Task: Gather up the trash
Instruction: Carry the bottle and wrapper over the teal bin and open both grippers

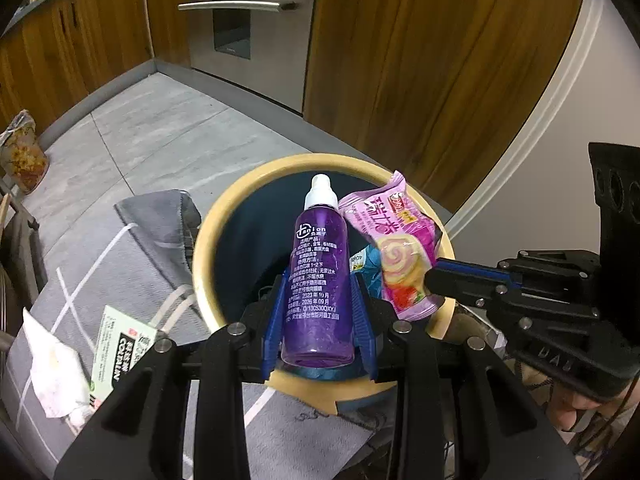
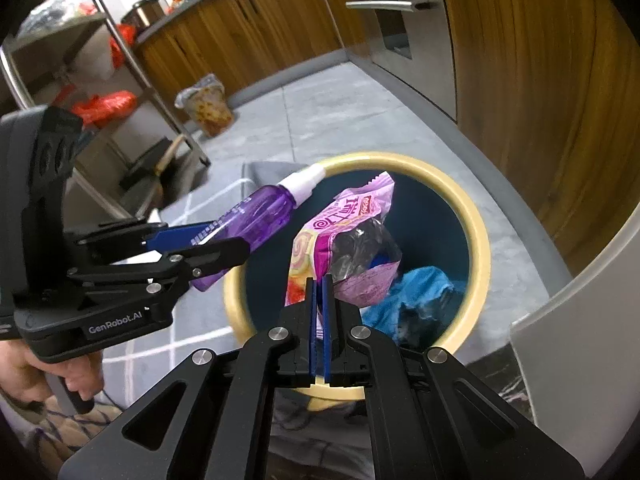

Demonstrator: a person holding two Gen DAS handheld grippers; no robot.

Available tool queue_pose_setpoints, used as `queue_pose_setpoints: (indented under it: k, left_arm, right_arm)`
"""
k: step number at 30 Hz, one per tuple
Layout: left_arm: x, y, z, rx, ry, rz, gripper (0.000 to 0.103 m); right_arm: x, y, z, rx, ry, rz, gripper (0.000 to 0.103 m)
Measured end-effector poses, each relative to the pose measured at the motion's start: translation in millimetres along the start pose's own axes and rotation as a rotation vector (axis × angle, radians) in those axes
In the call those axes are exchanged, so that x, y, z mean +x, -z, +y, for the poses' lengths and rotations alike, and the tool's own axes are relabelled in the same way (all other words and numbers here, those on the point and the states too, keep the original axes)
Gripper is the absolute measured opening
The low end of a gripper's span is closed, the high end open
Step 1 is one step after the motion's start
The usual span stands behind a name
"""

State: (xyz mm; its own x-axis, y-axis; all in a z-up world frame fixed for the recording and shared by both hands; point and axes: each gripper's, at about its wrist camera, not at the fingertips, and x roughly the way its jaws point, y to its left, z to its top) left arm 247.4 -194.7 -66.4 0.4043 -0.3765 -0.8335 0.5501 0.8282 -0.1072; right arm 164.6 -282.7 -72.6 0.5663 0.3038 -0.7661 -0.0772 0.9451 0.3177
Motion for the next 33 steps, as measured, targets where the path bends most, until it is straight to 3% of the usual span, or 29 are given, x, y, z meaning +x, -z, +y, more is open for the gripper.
queue_pose_setpoints:
  k: [2, 3, 4, 8, 13, 15, 33]
  left_arm:
    - [9, -1, -2, 0.01, -0.013, 0.01, 0.032]
    - [12, -1, -2, 0.011, -0.03, 0.014, 0.032]
    - [14, -1, -2, 0.009, -0.04, 0.016, 0.033]
    - [16, -3, -1, -0.003, -0.028, 0.023, 0.035]
    - [4, -2, 7, -0.029, -0.02, 0.006, 0.045]
    - [-2, 0, 10, -0.04, -0.017, -0.004, 0.054]
    - [-44, 22, 60, -0.107, -0.081, -0.039, 0.062]
  right_arm:
    - [7, 1, -3, 0.005, 0.026, 0.026, 0.027]
    - [9, 2, -5, 0.013, 0.038, 0.031, 0.043]
    - [9, 2, -7, 0.02, 0.042, 0.033, 0.049]
    - [5, 2, -11, 0.042, 0.036, 0.019, 0.052]
    - [-2, 1, -11, 0.047, 0.023, -0.004, 0.056]
    - [-3, 1, -9, 0.046, 0.015, -0.009, 0.056]
    - [-5, -3, 9, 0.022, -0.015, -0.023, 0.061]
